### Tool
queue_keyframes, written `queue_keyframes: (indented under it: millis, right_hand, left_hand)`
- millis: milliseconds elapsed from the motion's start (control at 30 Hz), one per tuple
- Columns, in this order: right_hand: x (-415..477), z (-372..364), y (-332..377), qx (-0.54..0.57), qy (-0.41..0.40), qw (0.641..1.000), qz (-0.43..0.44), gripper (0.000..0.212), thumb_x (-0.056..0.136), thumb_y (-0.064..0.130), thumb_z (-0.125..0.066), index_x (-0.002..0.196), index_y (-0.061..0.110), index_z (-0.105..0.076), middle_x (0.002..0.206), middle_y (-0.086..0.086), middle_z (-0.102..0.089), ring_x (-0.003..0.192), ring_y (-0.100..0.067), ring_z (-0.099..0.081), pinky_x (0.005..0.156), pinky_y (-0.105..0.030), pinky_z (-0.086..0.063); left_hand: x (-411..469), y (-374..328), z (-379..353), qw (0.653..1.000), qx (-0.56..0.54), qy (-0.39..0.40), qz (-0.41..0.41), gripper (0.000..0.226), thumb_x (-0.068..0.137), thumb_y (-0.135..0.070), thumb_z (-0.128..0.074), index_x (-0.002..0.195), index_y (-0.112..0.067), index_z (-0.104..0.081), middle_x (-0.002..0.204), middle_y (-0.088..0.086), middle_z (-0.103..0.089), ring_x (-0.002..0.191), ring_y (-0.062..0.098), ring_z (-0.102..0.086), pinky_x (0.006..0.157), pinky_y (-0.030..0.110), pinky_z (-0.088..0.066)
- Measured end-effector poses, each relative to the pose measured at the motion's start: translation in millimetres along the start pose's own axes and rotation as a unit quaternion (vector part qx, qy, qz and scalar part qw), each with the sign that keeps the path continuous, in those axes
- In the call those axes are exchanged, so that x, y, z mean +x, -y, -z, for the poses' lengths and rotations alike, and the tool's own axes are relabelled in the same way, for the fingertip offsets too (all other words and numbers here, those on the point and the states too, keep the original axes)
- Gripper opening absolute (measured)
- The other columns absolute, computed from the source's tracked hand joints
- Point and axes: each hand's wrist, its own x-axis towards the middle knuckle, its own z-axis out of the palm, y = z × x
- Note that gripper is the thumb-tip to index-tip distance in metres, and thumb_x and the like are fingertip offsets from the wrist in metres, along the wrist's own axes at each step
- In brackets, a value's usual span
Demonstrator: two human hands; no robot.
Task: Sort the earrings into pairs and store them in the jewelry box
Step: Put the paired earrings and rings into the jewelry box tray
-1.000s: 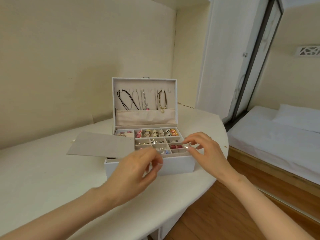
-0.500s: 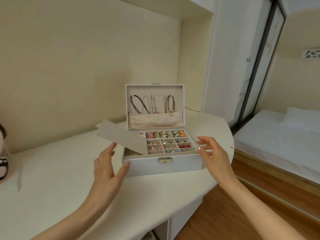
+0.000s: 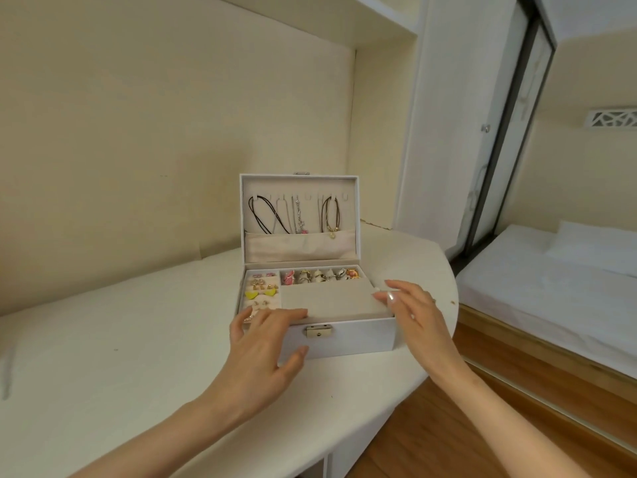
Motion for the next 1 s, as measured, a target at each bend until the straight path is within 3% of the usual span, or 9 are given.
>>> queue_keyframes:
  millis: [133, 267, 333, 400, 500, 600, 700, 833, 1000]
  right_hand:
    - [9, -2, -7, -0.113, 0.021, 0.992, 0.051, 0.031, 0.099, 0.033, -0.039, 0.118, 0.028, -0.062, 0.131, 0.020, -0.044, 0.125, 0.001, -0.031, 0.107, -0.025, -0.028]
    - [21, -2, -6, -0.249, 0.097, 0.958, 0.103, 0.060, 0.092, 0.055, -0.011, 0.124, 0.034, -0.057, 0.132, 0.019, -0.052, 0.136, -0.004, -0.027, 0.117, -0.031, 0.000]
    - [26, -2, -4, -0.281, 0.105, 0.947, 0.116, 0.057, 0.094, 0.054, -0.012, 0.123, 0.034, -0.057, 0.129, 0.018, -0.054, 0.135, -0.004, -0.028, 0.117, -0.031, 0.005]
    - [27, -1, -2, -0.282, 0.119, 0.945, 0.114, 0.050, 0.096, 0.053, -0.018, 0.123, 0.035, -0.056, 0.129, 0.018, -0.053, 0.133, -0.005, -0.030, 0.117, -0.032, -0.001]
    - [32, 1, -2, -0.255, 0.127, 0.952, 0.111, 0.065, 0.086, 0.062, -0.009, 0.126, 0.039, -0.054, 0.138, 0.019, -0.046, 0.133, -0.004, -0.028, 0.116, -0.036, -0.013]
    - [37, -4, 2, -0.243, 0.161, 0.951, 0.100, 0.050, 0.095, 0.057, -0.021, 0.131, 0.038, -0.049, 0.145, 0.018, -0.037, 0.139, -0.004, -0.020, 0.118, -0.038, -0.004]
    - [40, -9, 4, -0.235, 0.185, 0.948, 0.109, 0.065, 0.087, 0.064, -0.010, 0.133, 0.038, -0.049, 0.145, 0.017, -0.040, 0.140, 0.000, -0.018, 0.118, -0.036, 0.007]
    - [43, -9, 7, -0.259, 0.195, 0.939, 0.117, 0.050, 0.095, 0.054, -0.020, 0.130, 0.036, -0.052, 0.141, 0.015, -0.046, 0.139, -0.002, -0.022, 0.118, -0.040, 0.008]
    - [44, -11, 9, -0.247, 0.179, 0.946, 0.110, 0.050, 0.095, 0.056, -0.024, 0.128, 0.034, -0.054, 0.138, 0.016, -0.048, 0.137, -0.003, -0.025, 0.118, -0.038, 0.005]
  left_hand:
    - [5, -1, 1, 1.000, -0.007, 0.003, 0.003, 0.060, 0.074, -0.059, -0.019, 0.125, -0.037, -0.041, 0.121, -0.029, -0.043, 0.120, -0.013, -0.029, 0.103, 0.011, 0.007]
    - [8, -1, 3, 1.000, -0.010, 0.008, 0.003, 0.059, 0.072, -0.060, -0.019, 0.122, -0.037, -0.042, 0.119, -0.028, -0.047, 0.115, -0.012, -0.036, 0.099, 0.014, -0.004]
    - [9, 0, 3, 1.000, -0.020, 0.009, 0.004, 0.058, 0.072, -0.060, -0.021, 0.120, -0.036, -0.044, 0.117, -0.027, -0.048, 0.112, -0.012, -0.038, 0.097, 0.012, -0.006]
    - [11, 0, 4, 0.999, -0.030, 0.010, 0.005, 0.057, 0.072, -0.060, -0.023, 0.118, -0.035, -0.046, 0.115, -0.027, -0.049, 0.110, -0.011, -0.039, 0.096, 0.006, -0.005]
    - [18, 1, 3, 1.000, -0.017, 0.003, 0.001, 0.060, 0.075, -0.062, -0.022, 0.122, -0.034, -0.048, 0.120, -0.025, -0.047, 0.113, -0.010, -0.037, 0.098, 0.006, -0.005]
    - [29, -1, 1, 0.998, 0.040, 0.041, -0.018, 0.080, 0.073, -0.077, -0.010, 0.133, -0.035, -0.042, 0.139, -0.024, -0.038, 0.129, -0.007, -0.028, 0.111, 0.023, -0.002]
    - [39, -2, -5, 0.991, 0.082, 0.102, -0.023, 0.098, 0.065, -0.080, 0.014, 0.140, -0.037, -0.032, 0.149, -0.024, -0.023, 0.138, -0.006, -0.016, 0.115, 0.031, 0.005]
    - [44, -3, -7, 0.987, 0.093, 0.123, -0.035, 0.091, 0.068, -0.072, 0.010, 0.140, -0.035, -0.033, 0.150, -0.022, -0.025, 0.138, -0.005, -0.017, 0.114, 0.026, -0.002]
    - [47, -4, -1, 0.986, 0.075, 0.140, -0.048, 0.085, 0.072, -0.071, 0.001, 0.138, -0.033, -0.037, 0.148, -0.019, -0.031, 0.135, -0.001, -0.026, 0.106, 0.016, -0.016]
